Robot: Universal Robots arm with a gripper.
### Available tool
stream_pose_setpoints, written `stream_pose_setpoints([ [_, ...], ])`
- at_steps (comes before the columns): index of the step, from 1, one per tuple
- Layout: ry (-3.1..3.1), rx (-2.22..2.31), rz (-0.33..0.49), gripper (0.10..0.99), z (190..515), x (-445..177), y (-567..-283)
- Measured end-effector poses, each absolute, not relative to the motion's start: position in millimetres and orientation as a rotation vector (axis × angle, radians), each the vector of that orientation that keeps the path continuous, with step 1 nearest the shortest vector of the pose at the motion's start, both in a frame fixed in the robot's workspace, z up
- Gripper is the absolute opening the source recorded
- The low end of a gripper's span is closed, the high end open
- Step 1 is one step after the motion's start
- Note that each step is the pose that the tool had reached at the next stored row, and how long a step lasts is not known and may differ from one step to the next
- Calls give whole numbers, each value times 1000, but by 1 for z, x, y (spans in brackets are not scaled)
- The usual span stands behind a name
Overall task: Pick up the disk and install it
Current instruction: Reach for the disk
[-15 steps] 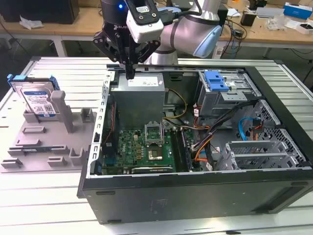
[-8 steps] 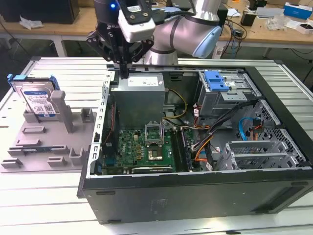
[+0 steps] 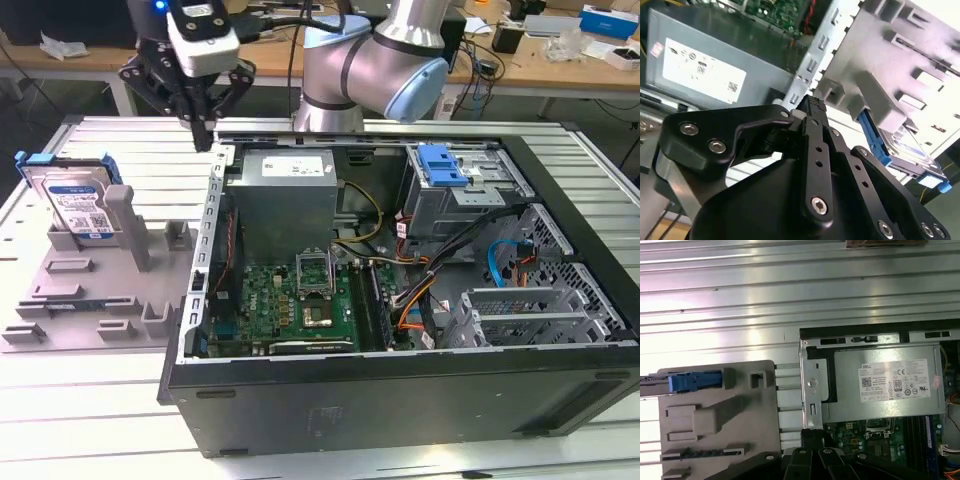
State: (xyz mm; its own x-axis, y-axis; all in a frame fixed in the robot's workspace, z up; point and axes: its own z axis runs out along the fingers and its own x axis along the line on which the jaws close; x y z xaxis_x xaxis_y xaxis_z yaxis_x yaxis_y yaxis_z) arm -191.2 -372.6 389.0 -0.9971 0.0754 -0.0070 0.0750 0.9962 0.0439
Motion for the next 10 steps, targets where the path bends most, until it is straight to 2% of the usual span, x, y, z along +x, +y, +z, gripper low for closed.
stream_pose_setpoints([
  [10,3132,118,68,106,385,-248,-348],
])
